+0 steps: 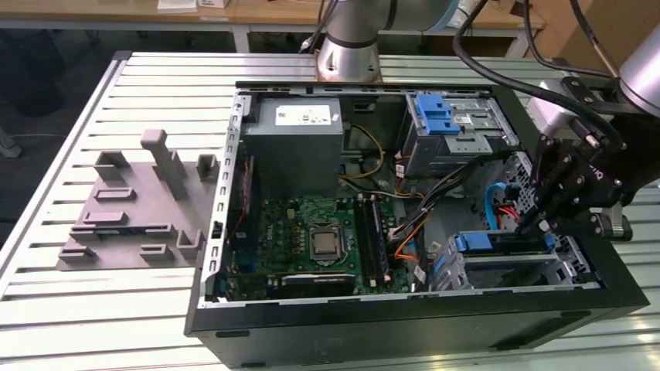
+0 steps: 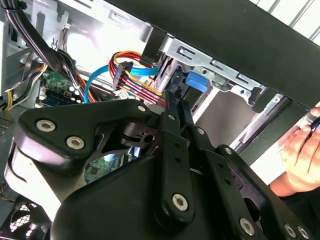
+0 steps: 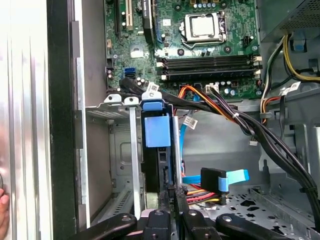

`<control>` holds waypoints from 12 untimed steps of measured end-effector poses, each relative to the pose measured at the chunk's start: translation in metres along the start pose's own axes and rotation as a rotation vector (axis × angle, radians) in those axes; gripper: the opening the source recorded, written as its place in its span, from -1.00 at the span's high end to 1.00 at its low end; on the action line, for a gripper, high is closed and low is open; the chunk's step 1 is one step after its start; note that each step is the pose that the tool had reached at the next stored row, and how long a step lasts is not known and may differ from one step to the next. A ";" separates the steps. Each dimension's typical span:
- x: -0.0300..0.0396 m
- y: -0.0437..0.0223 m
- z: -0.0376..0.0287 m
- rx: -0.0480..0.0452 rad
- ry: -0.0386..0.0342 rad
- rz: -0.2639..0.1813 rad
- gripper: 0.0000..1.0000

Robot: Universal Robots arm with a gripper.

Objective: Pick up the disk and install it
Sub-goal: 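Insert the first disk wire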

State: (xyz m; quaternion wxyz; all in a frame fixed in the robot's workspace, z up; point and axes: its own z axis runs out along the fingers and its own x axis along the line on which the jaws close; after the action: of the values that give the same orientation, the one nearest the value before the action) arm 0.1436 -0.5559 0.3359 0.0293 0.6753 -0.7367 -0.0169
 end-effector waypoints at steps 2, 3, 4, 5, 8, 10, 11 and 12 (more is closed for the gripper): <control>0.0006 -0.0001 0.0002 0.0000 -0.0002 0.000 0.67; 0.0007 -0.0001 0.0003 0.0000 -0.0003 0.000 0.67; 0.0007 -0.0001 0.0003 -0.0001 -0.0002 0.000 0.67; 0.0008 -0.0001 0.0004 -0.0001 -0.0001 0.000 0.67; 0.0010 -0.0002 0.0006 -0.0008 -0.0001 0.001 0.67; 0.0010 -0.0006 0.0009 -0.0019 -0.0001 0.001 0.67; 0.0010 -0.0009 0.0011 -0.0025 -0.0002 0.002 0.67; 0.0010 -0.0012 0.0013 -0.0032 -0.0003 0.002 0.67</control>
State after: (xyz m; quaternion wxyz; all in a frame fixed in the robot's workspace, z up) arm 0.1446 -0.5570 0.3346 0.0303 0.6746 -0.7374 -0.0181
